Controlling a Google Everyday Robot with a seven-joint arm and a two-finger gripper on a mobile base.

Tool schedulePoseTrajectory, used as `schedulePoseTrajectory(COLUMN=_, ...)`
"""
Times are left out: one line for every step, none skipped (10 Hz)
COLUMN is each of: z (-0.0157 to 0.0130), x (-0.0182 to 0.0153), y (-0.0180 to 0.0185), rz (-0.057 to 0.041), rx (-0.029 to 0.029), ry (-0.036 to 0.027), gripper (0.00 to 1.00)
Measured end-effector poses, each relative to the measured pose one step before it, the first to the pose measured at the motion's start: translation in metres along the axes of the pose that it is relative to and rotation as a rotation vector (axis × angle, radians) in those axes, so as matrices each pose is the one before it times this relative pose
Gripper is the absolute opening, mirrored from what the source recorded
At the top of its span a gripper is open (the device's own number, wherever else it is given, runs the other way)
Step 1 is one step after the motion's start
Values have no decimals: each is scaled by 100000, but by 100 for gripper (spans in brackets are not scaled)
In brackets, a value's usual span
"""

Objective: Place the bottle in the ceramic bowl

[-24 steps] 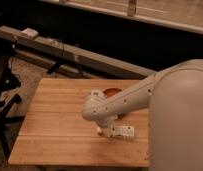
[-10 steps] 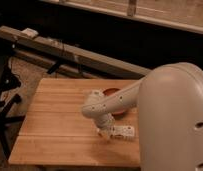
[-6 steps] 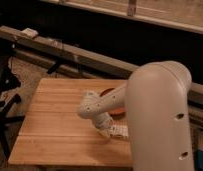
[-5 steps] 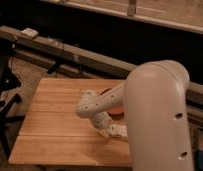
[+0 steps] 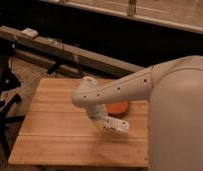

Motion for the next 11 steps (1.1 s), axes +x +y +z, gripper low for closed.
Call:
schedulePoseTrajectory(z=-2516, x=-982, y=-201, rz=-1742, rx=1182, ry=-4132, gripper=0)
schedulePoseTrajectory(z=-2107, x=-1175, y=-299, rz=-1968, rx=1713, ry=-3699, gripper=0)
schedulePoseTrajectory(z=-1430, x=-992, y=-584, rz=-816, rx=1238, ry=-3207, gripper=0)
schedulePoseTrajectory(z=-701, x=-732, y=-868, rz=114, rx=621, ry=-2154, gripper=0)
schedulePoseTrajectory(z=-261, x=-479, y=-1496, rz=1377, rx=387, ry=-1918, gripper=0)
schedulePoseTrajectory(z=197, x=151, y=-1396, rz=1892, rx=271, ry=-618, gripper=0)
schedulePoseTrajectory(z=303, x=100, y=-2264, rz=3099, rx=24, ry=-1550, gripper=0)
schedulePoseTrajectory(z=288, x=-275, y=-1807, rz=2267, rx=-340, ry=-1656, gripper=0)
schedulePoseTrajectory(z=350, x=-413, y=-1830, rz=2390, rx=-672, ry=-1635, gripper=0)
schedulePoseTrajectory(z=389, x=-343, y=-1483, rz=2107, rx=-837, ry=-1391, gripper=0)
schedulePoseTrajectory(z=326, x=-438, y=-1214, rz=2127, rx=-1298, ry=-1672, gripper=3)
